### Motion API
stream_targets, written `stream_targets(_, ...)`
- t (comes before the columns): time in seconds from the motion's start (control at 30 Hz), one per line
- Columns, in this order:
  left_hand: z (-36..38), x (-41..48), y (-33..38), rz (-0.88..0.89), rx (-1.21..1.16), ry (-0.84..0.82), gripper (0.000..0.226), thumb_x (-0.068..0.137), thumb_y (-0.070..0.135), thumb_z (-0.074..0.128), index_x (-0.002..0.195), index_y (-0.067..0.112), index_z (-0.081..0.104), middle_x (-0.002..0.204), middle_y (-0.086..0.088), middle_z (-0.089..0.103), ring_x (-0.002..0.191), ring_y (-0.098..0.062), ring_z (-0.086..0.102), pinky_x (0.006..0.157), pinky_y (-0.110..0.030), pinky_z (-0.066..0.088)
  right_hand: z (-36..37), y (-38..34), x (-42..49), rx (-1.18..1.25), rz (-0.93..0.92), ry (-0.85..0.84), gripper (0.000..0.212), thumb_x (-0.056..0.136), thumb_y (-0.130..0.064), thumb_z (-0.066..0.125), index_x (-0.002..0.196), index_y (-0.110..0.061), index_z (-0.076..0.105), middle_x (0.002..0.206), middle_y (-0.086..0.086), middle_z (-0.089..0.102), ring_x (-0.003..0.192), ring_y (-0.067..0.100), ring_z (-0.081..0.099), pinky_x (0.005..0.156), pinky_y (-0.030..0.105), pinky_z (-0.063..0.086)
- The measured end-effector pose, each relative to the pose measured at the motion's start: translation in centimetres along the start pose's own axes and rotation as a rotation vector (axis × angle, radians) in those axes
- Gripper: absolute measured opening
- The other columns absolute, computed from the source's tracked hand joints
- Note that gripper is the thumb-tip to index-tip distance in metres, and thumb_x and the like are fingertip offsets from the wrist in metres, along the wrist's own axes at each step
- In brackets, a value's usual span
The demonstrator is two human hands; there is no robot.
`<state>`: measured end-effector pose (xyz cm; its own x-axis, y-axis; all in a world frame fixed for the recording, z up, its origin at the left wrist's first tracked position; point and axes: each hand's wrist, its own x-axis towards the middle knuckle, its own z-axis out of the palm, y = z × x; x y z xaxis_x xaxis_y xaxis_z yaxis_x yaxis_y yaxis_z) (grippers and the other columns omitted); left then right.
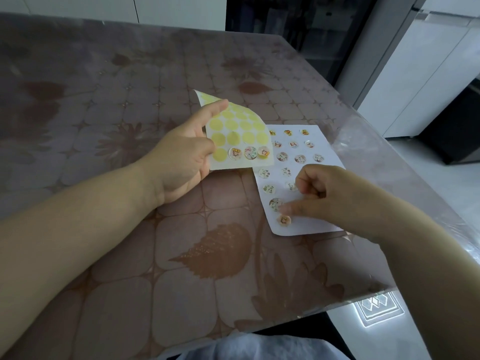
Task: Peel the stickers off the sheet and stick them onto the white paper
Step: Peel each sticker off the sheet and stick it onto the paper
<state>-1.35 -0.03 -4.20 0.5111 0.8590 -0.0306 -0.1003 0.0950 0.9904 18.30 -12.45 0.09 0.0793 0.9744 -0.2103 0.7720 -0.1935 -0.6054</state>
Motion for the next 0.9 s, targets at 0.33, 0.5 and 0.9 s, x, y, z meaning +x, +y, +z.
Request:
stream_targets(0.33, 1.5, -1.1, 1.5, -0.025, -0.096, -0.022, 0.064, 0.089, -0.017, 0.023, 0.129, 0.021, 0.055, 0.143, -0.007, 0.046, 0.121, -0.018, 0.057, 0.110, -0.041, 0.038, 0.9, 0.3, -0.1, 0.047, -0.153, 0.159, 0.030, 0.069, -0.031, 0.078, 0.064, -0.022, 0.050, 0.046, -0.012, 0.038, 0.046, 0.006, 0.033, 0.048, 0.014, 0.030)
stream_targets(0.5, 2.0, -1.4, 2.0, -0.027, -0.128, -0.082, 0.060, 0.092, -0.014, 0.031, 0.134, 0.025, 0.048, 0.118, -0.007, 0.063, 0.096, -0.016, 0.068, 0.083, -0.029, 0.057, 1.8, -1.6, 0.8, -0.022, -0.363, 0.409, 0.009, 0.080, -0.033, 0.068, 0.080, -0.030, 0.059, 0.062, -0.012, 0.047, 0.058, 0.005, 0.045, 0.054, 0.016, 0.037)
stream_targets(0.9, 2.2, -1.7, 1.6, 0.012, -0.024, -0.206, 0.069, 0.091, -0.019, 0.039, 0.136, 0.034, 0.041, 0.113, -0.008, 0.066, 0.095, -0.015, 0.063, 0.090, -0.027, 0.052, 3.9, -1.6, 3.8, -0.171, -0.540, 0.703, 0.014, 0.076, -0.030, 0.068, 0.087, -0.025, 0.076, 0.089, -0.002, 0.064, 0.085, 0.021, 0.049, 0.074, 0.046, 0.045)
